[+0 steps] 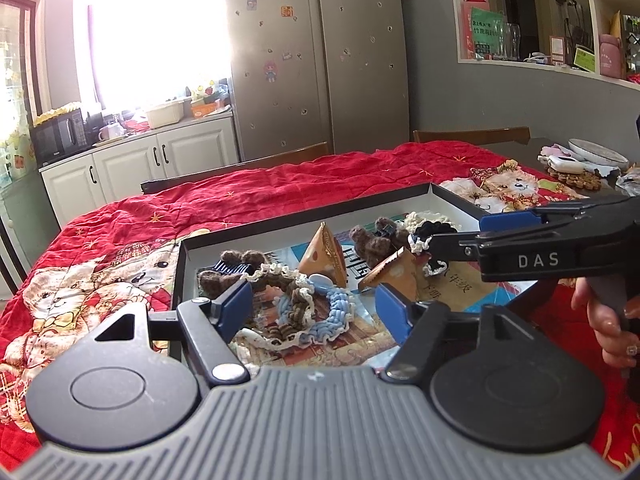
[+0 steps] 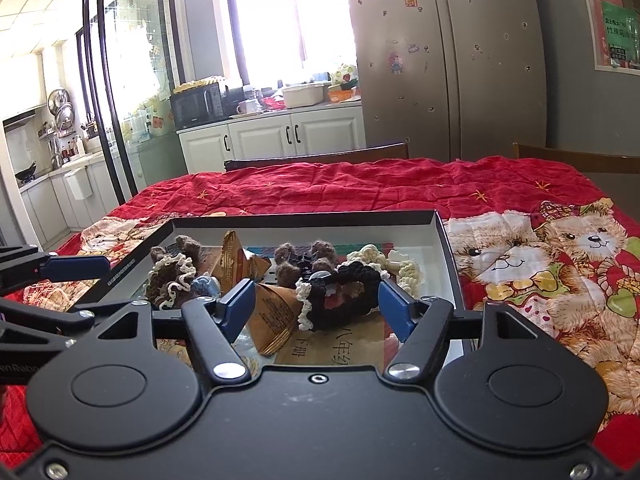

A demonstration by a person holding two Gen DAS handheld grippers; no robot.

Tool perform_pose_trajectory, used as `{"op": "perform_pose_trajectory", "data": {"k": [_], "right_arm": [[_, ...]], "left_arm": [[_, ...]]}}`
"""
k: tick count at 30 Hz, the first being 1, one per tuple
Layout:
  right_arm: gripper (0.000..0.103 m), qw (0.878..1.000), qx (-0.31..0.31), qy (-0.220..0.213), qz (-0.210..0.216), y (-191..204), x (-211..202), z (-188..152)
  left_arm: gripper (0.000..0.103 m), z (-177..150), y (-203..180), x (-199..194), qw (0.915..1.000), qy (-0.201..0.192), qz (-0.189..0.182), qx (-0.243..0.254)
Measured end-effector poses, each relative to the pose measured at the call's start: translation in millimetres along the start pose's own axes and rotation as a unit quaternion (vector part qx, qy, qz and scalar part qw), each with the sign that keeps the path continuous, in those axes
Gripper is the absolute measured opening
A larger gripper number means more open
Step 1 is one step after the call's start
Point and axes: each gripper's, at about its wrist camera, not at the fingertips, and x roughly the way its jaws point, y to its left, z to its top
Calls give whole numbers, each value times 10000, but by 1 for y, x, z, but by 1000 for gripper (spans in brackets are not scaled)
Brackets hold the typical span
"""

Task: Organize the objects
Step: 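Withdraw both grippers up from the box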

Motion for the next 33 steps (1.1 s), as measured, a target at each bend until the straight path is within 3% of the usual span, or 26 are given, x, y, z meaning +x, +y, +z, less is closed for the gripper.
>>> {"op": "perform_pose_trajectory", "data": {"k": [21,33], "right_arm": [[67,9999,-101,7,78,3,-38,-4],[67,9996,-244,16,155,5,-73,-11]], "left_arm": [[82,-7,18,-40,9997,-140,144,-141],[83,-21,31,-57,9996,-20,214,-206]]}}
